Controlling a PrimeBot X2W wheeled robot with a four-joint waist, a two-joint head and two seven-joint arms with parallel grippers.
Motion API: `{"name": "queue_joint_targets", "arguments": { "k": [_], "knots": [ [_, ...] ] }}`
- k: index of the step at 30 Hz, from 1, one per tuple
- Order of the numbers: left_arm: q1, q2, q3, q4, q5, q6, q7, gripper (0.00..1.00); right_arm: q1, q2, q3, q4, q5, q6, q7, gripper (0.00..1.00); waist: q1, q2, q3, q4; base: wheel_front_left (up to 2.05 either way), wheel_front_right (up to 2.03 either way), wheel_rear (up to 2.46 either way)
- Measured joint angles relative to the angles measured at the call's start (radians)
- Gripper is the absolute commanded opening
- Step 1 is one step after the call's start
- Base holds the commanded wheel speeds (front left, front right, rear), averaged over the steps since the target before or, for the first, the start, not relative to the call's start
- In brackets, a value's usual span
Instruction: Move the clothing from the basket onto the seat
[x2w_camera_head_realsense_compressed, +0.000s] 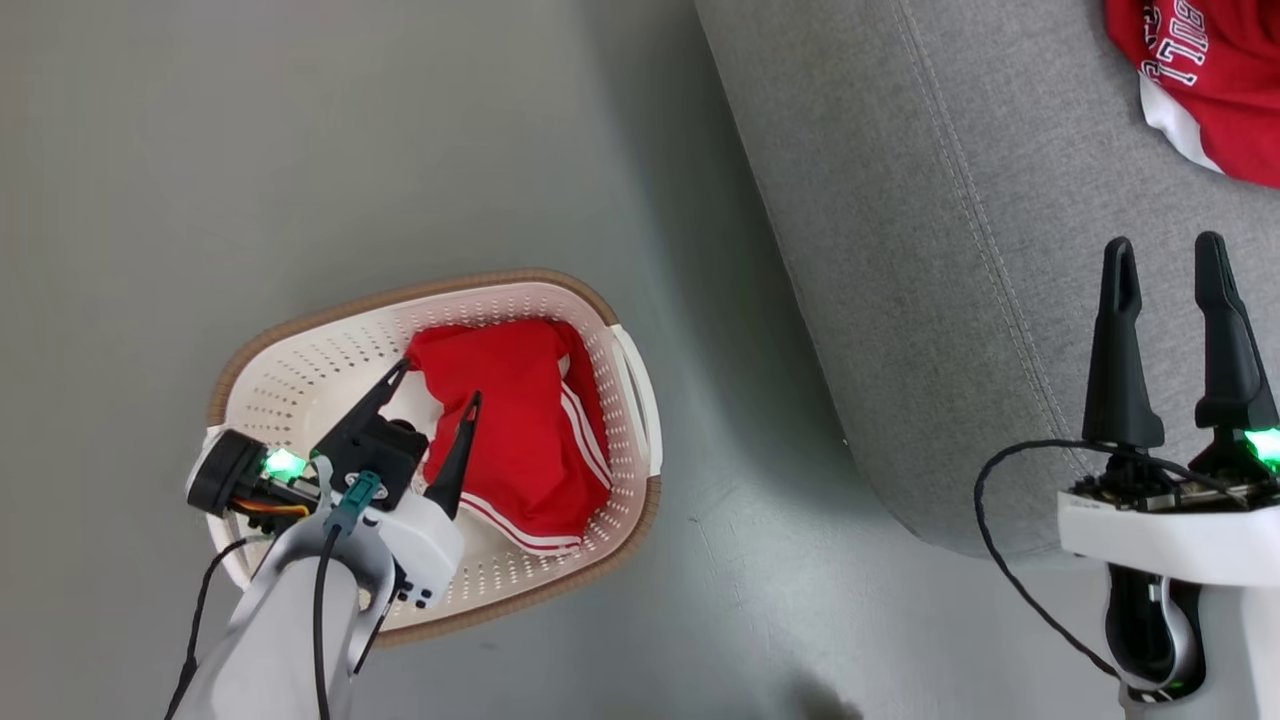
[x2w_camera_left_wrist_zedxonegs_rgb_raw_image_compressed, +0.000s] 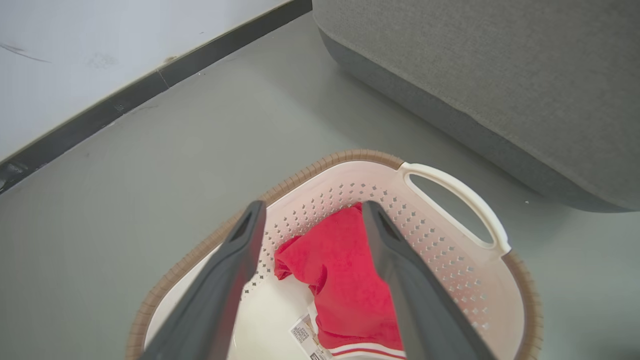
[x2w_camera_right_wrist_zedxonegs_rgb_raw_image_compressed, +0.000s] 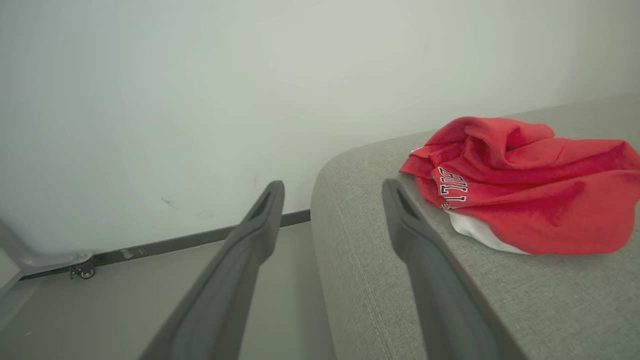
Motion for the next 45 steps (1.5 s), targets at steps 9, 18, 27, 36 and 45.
{"name": "queue_joint_targets", "arguments": {
  "k": [9, 18, 27, 36, 45],
  "knots": [
    [-0.034, 0.004, -0.011, 0.056, 0.009, -0.006, 0.0, 1.0, -0.025, 0.0, 0.004, 0.003, 0.011, 0.0, 0.0, 1.0, 0.0, 0.0, 0.046, -0.042, 0.0, 0.0, 0.0],
    [-0.058, 0.007, -0.006, 0.127, 0.009, -0.006, 0.0, 1.0, -0.055, 0.0, 0.027, 0.012, 0.036, 0.0, 0.0, 1.0, 0.0, 0.0, 0.083, -0.085, 0.0, 0.0, 0.0],
    [-0.061, 0.011, 0.014, 0.195, -0.009, -0.006, 0.017, 1.0, -0.081, 0.0, 0.037, 0.017, 0.046, 0.0, 0.0, 1.0, 0.0, 0.0, 0.117, -0.123, 0.0, 0.0, 0.0],
    [-0.1, 0.012, 0.019, 0.228, -0.01, -0.005, 0.027, 1.0, -0.095, 0.0, 0.047, 0.019, 0.064, 0.0, -0.002, 1.0, 0.0, 0.0, 0.147, -0.153, 0.0, 0.0, 0.0],
    [-0.143, 0.035, 0.029, 0.275, -0.01, -0.004, 0.06, 1.0, -0.098, 0.001, 0.064, 0.021, 0.076, 0.0, -0.002, 1.0, 0.0, 0.0, 0.176, -0.183, 0.0, 0.0, 0.0]
  ]
}}
